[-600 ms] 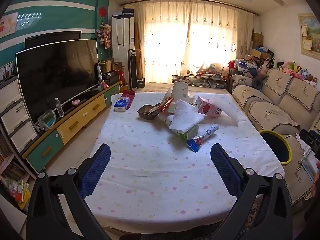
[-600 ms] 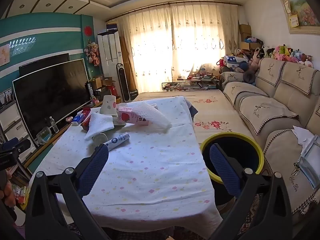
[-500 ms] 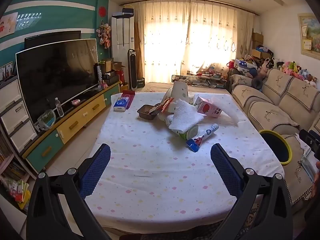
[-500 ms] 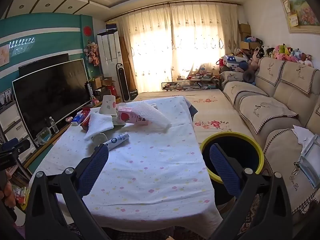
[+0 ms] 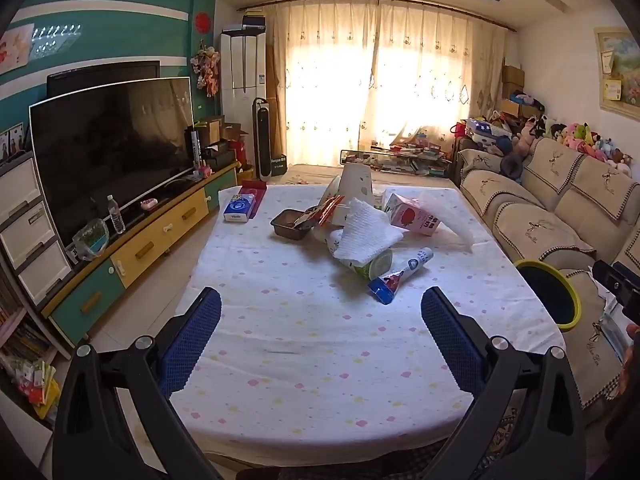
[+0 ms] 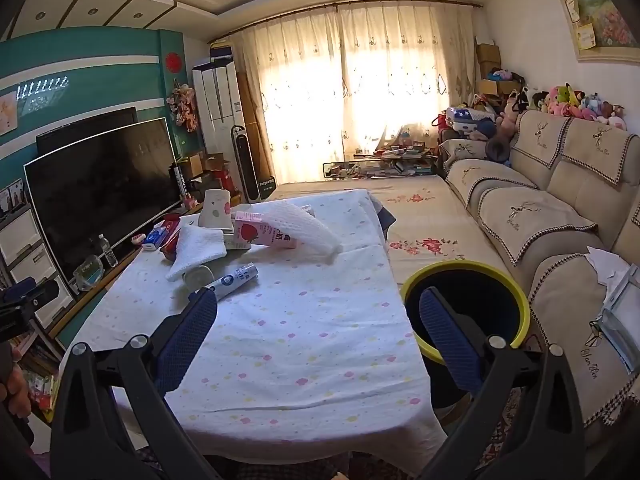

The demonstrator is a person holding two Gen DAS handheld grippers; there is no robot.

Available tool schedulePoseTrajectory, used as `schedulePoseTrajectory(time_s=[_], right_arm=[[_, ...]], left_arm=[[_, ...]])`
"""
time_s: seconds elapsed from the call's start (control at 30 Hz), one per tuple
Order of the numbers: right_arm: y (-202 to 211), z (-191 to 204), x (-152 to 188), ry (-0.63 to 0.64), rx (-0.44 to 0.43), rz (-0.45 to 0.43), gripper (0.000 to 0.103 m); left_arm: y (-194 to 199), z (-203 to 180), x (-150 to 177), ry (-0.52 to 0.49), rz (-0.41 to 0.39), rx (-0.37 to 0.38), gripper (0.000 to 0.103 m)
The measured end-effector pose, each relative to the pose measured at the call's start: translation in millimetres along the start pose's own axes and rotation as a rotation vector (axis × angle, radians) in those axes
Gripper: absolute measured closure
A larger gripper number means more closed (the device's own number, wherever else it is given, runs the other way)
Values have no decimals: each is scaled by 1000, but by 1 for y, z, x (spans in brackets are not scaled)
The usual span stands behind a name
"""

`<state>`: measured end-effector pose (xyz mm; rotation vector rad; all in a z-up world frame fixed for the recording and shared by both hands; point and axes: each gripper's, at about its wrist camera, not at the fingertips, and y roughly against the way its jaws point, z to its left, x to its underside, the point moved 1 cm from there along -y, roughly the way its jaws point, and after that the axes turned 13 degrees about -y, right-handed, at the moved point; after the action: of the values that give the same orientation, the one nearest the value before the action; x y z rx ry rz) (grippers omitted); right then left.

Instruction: Collect trash

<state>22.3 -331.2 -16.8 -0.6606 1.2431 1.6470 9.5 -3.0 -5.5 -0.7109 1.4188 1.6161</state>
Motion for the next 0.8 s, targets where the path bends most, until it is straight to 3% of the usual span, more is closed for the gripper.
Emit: schedulePoseTrajectory(time_s=[0.8], right_arm=[[-5,-2,1,-12,2,13,6]], left_arm=[[2,-8,0,-4,2,12,4]])
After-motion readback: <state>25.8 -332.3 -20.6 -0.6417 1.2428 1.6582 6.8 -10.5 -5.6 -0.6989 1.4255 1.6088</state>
